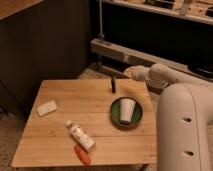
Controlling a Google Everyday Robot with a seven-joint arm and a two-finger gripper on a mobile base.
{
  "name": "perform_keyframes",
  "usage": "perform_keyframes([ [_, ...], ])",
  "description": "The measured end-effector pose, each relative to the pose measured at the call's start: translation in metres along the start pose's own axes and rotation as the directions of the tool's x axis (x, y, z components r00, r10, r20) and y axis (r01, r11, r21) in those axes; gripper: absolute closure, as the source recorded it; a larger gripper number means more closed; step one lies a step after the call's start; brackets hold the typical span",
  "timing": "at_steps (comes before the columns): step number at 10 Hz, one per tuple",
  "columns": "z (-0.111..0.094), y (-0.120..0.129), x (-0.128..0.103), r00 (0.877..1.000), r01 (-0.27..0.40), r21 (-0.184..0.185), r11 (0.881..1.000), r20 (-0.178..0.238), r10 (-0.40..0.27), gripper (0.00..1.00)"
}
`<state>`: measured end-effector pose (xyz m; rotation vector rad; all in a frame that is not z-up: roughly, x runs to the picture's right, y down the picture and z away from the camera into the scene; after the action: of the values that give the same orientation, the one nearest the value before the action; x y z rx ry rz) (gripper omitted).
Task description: Knock the eraser over
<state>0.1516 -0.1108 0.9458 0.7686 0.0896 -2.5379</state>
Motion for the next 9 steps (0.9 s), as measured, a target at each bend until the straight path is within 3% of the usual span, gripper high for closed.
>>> perform_keyframes([
  [5, 0.015, -0.009, -0.020, 0.999, -0.008, 0.017, 1.000, 0.034, 0.007, 0.93],
  [9, 0.028, -0.018, -0.017, 0.999, 0.011, 0.045, 0.999, 0.032, -0.012, 0.93],
])
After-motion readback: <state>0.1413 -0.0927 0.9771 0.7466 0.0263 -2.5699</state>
